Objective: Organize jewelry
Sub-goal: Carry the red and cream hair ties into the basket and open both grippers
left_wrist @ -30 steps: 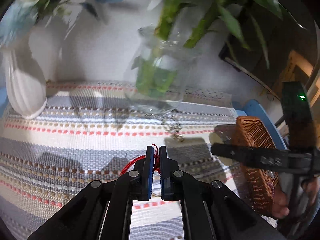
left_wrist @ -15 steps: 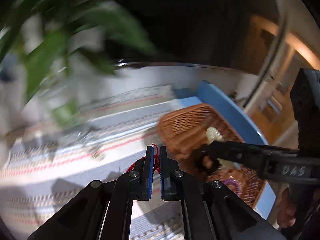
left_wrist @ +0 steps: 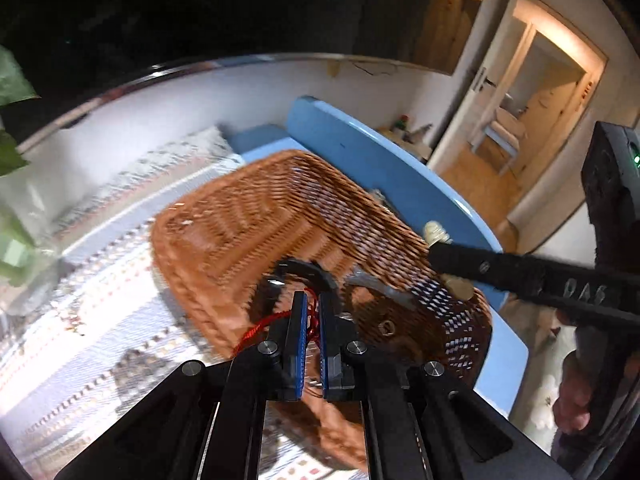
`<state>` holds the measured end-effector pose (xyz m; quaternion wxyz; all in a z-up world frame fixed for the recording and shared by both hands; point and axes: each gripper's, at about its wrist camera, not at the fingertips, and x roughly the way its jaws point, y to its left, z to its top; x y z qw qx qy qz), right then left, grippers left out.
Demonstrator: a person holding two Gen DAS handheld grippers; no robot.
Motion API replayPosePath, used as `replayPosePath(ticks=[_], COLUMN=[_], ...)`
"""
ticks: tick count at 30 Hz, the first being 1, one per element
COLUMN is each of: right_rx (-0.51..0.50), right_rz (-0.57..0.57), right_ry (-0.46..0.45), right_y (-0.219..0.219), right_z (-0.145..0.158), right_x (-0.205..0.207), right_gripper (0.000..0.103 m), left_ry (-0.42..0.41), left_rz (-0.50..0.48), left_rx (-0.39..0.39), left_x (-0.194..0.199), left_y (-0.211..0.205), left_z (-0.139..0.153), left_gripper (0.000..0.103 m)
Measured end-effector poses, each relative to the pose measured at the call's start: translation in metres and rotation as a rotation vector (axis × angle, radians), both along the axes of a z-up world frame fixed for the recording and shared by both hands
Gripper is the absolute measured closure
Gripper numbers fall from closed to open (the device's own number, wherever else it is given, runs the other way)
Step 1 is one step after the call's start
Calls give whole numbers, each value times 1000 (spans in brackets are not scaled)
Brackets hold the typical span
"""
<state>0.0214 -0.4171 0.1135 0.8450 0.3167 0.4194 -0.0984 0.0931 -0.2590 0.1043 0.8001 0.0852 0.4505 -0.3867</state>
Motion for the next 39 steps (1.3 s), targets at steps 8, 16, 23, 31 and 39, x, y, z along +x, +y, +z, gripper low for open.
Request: replayPosePath(ticks=[8, 16, 23, 31, 39], right_rx=[25, 7, 51, 56, 52], right_rz=[12, -10, -13, -17, -4], right_ry=[48, 81, 94, 114, 118], right_y=[-1, -6, -10, -12, -9], right_z=[-26, -41, -51, -58, -58], right_x=[-3, 0, -1, 1, 3], right_gripper=[53, 52, 52, 51, 49], left_ry=[45, 82, 84, 93, 96], left_rz=[-107, -162, -159, -181, -185], left_rx=[20, 77, 125, 142, 155], left_x=[-18, -27, -32, -35, -38], left_y=[-40, -49, -51, -57, -58], left_z=[-18, -36, -46, -51, -56], left_gripper=[98, 98, 98, 98, 98])
